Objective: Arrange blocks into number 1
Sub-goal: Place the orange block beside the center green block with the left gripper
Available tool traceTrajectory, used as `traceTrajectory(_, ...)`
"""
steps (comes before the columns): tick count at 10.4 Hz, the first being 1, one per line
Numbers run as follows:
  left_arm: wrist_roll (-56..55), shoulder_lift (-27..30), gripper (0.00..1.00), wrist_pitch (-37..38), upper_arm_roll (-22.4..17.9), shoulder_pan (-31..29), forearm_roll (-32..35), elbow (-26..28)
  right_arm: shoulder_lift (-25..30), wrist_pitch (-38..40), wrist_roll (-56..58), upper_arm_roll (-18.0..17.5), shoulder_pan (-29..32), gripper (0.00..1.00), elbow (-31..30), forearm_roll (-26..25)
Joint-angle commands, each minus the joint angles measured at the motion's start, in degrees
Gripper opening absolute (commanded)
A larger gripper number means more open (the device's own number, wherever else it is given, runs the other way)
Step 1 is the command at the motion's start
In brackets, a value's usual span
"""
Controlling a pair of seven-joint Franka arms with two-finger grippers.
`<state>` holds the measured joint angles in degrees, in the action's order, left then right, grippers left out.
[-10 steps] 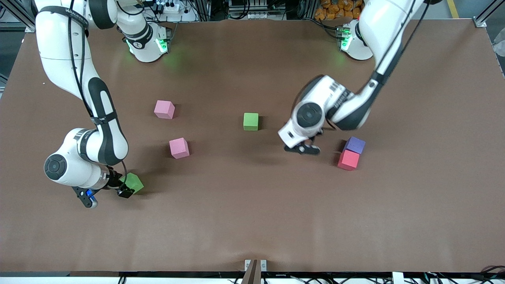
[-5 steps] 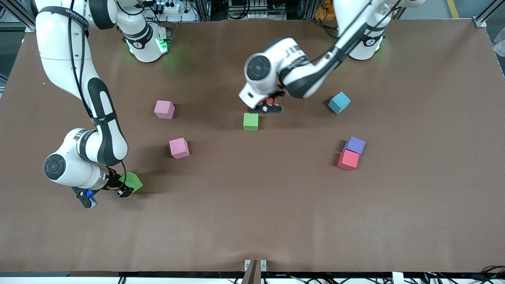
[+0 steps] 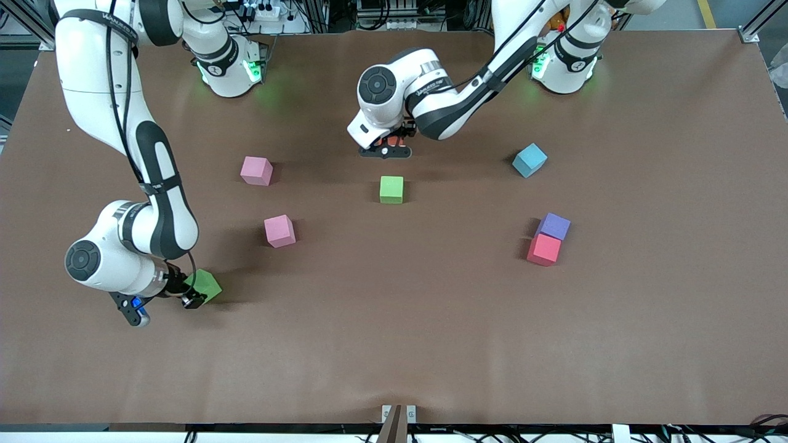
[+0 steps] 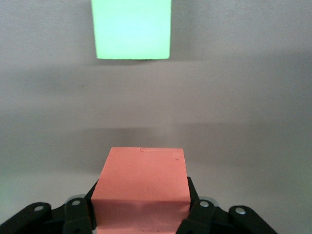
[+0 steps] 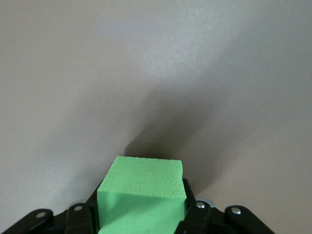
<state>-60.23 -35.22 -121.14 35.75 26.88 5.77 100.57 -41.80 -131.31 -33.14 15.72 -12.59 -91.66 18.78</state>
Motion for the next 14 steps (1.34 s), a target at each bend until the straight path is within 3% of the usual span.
traceTrajectory(1, -0.9, -2.3, 0.00, -1.6, -1.1, 0.2, 0.9, -0.5, 4.9, 0.6, 5.5, 1.7, -1.6, 0.54, -1.5, 0.9)
traceTrajectory(4, -0.7, -4.9, 0.00, -2.0, -1.6, -0.1, 4.5, -1.4, 11.3, 3.1, 14.1, 2.1, -3.8, 0.54, -3.4, 0.7)
traceTrajectory(8, 1.6, -7.8, 0.00, -3.8, -3.5, 0.3, 6.4, -4.3, 13.7, 3.3, 21.8, 4.0, -7.8, 0.55, -5.1, 0.0)
traceTrajectory(14, 3.2, -9.0, 0.00, -3.9, -4.2, 0.4, 6.4, -5.3, 19.0, 2.8, 26.5, 4.0, -10.6, 0.55, -10.1, -0.5)
